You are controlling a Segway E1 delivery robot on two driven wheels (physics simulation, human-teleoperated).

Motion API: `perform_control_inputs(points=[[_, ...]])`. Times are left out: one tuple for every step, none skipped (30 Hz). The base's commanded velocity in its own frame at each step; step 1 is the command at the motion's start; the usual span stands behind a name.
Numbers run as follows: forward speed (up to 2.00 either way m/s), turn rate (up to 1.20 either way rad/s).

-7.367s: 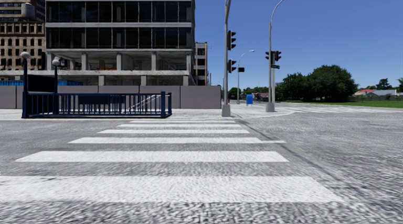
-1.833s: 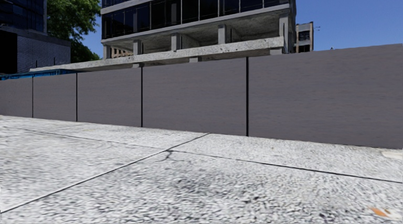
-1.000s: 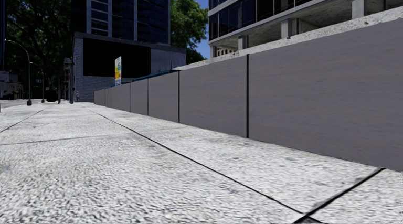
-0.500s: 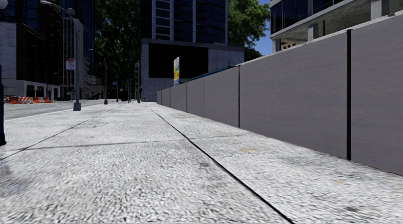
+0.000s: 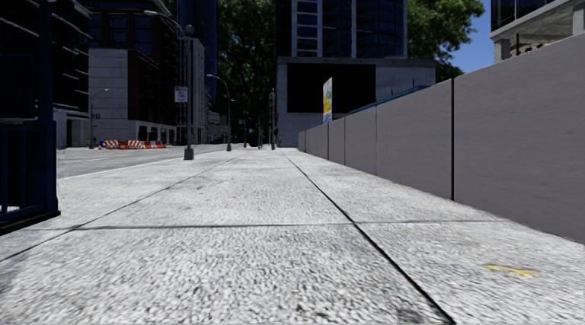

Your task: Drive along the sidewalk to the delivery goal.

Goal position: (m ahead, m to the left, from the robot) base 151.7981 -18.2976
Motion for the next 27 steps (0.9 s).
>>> perform_control_inputs(points=[[2.00, 0.00], [2.00, 0.00], [2.00, 0.00], [2.00, 0.00], [2.00, 0.00], [2.00, 0.00], [2.00, 0.00], [2.00, 0.00], [2.00, 0.00], [2.00, 0.00], [2.00, 0.00], [2.00, 0.00], [2.00, 0.00], [2.00, 0.00], [2.00, 0.00], [2.00, 0.00], [2.00, 0.00], [2.00, 0.00], [2.00, 0.00], [2.00, 0.00], [2.00, 0.00], [2.00, 0.00], [2.00, 0.00], [2.00, 0.00], [2.00, 0.00], [2.00, 0.00], [2.00, 0.00]])
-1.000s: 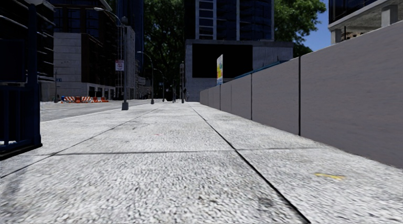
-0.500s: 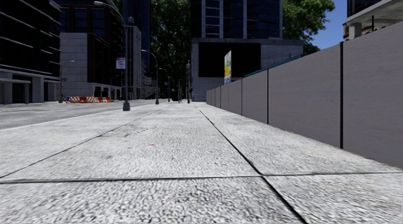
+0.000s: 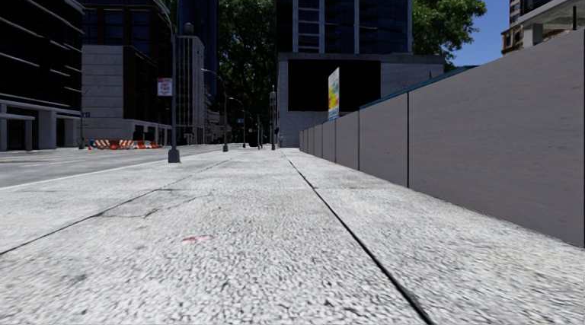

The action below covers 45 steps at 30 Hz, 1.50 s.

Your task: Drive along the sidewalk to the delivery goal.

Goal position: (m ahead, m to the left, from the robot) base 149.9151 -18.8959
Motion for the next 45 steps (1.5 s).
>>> perform_control_inputs(points=[[2.00, 0.00], [2.00, 0.00], [2.00, 0.00], [2.00, 0.00], [2.00, 0.00], [2.00, 0.00], [2.00, 0.00], [2.00, 0.00], [2.00, 0.00], [2.00, 0.00], [2.00, 0.00], [2.00, 0.00], [2.00, 0.00], [2.00, 0.00], [2.00, 0.00], [2.00, 0.00], [2.00, 0.00], [2.00, 0.00], [2.00, 0.00], [2.00, 0.00], [2.00, 0.00], [2.00, 0.00], [2.00, 0.00], [2.00, 0.00], [2.00, 0.00], [2.00, 0.00], [2.00, 0.00], [2.00, 0.00], [2.00, 0.00], [2.00, 0.00], [2.00, 0.00], [2.00, 0.00], [2.00, 0.00], [2.00, 0.00], [2.00, 0.00], [2.00, 0.00], [2.00, 0.00], [2.00, 0.00], [2.00, 0.00], [2.00, 0.00], [2.00, 0.00], [2.00, 0.00], [2.00, 0.00], [2.00, 0.00], [2.00, 0.00]])
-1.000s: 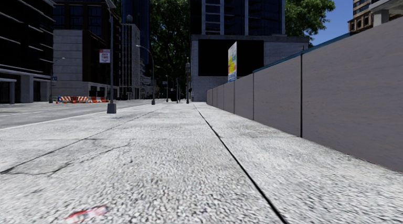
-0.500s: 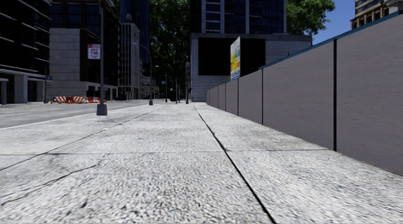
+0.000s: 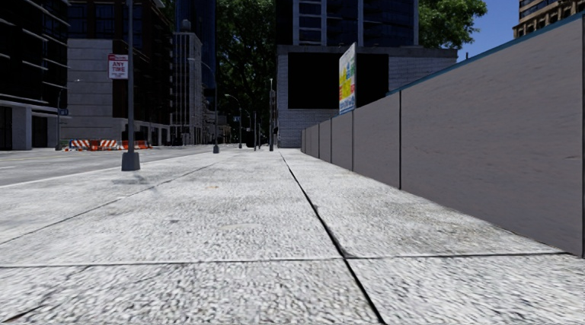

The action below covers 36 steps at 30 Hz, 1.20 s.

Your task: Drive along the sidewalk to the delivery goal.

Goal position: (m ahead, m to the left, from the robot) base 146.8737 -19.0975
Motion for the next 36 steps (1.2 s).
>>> perform_control_inputs(points=[[2.00, 0.00], [2.00, 0.00], [2.00, 0.00], [2.00, 0.00], [2.00, 0.00], [2.00, 0.00], [2.00, 0.00], [2.00, 0.00], [2.00, 0.00], [2.00, 0.00], [2.00, 0.00], [2.00, 0.00], [2.00, 0.00], [2.00, 0.00], [2.00, 0.00], [2.00, 0.00], [2.00, 0.00], [2.00, 0.00], [2.00, 0.00], [2.00, 0.00], [2.00, 0.00], [2.00, 0.00], [2.00, 0.00], [2.00, 0.00], [2.00, 0.00], [2.00, 0.00], [2.00, 0.00], [2.00, 0.00], [2.00, 0.00], [2.00, 0.00], [2.00, 0.00], [2.00, 0.00], [2.00, 0.00], [2.00, 0.00], [2.00, 0.00], [2.00, 0.00]])
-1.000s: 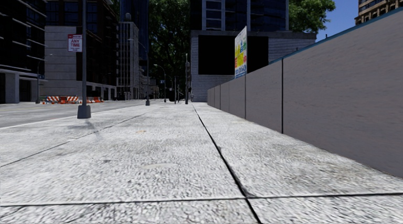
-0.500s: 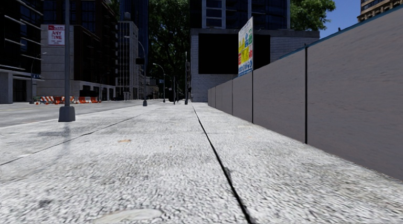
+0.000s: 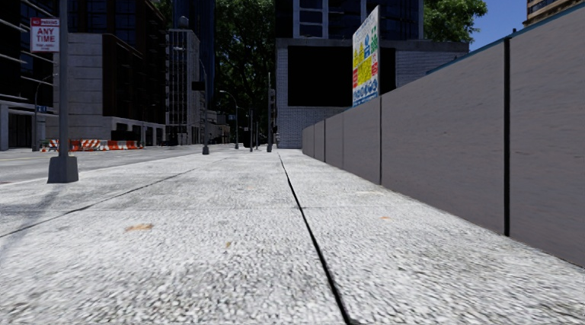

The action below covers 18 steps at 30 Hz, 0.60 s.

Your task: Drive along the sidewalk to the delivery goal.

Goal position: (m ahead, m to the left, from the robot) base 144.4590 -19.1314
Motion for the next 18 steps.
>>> perform_control_inputs(points=[[2.00, 0.00], [2.00, 0.00], [2.00, 0.00], [2.00, 0.00], [2.00, 0.00], [2.00, 0.00], [2.00, 0.00], [2.00, 0.00], [2.00, 0.00], [2.00, 0.00], [2.00, 0.00], [2.00, 0.00], [2.00, 0.00], [2.00, 0.00], [2.00, 0.00], [2.00, 0.00], [2.00, 0.00], [2.00, 0.00]])
